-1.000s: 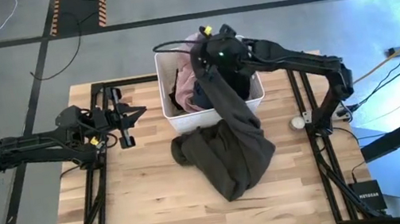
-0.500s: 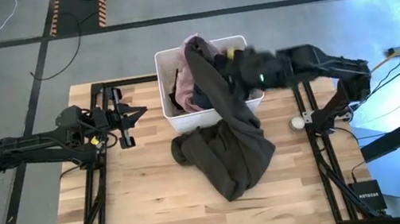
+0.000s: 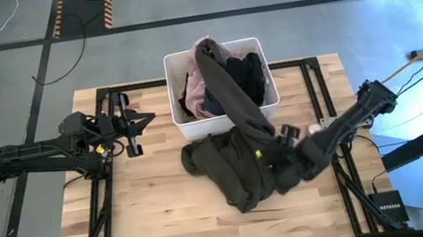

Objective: Sort clothes
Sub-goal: Put the black hoodie into the white laundry bin

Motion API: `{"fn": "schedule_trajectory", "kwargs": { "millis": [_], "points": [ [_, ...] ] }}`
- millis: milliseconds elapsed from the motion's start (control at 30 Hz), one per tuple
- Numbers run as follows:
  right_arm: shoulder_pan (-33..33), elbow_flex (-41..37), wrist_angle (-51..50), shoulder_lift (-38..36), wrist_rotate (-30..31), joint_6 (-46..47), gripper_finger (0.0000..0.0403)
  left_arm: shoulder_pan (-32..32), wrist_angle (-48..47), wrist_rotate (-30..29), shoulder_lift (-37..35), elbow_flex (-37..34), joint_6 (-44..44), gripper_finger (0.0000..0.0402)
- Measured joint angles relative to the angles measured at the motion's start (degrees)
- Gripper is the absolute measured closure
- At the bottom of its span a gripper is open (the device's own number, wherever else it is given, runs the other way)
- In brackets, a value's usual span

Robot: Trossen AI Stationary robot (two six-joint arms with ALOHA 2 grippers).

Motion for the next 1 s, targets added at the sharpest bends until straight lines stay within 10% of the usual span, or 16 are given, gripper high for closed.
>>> {"fn": "schedule_trajectory", "kwargs": {
  "millis": [633,1000],
  "points": [
    [-5.48,-24.52,20.49,-11.65,6.6,4.63,0.0189,0.0,0.33,0.0,0.0,0.0,0.44,0.0386],
    [-18.25,-43.99,56.51,-9.29,-7.43,-9.36,0.0189,-0.02,0.41,0.0,0.0,0.0,1.14,0.0386]
  ]
}}
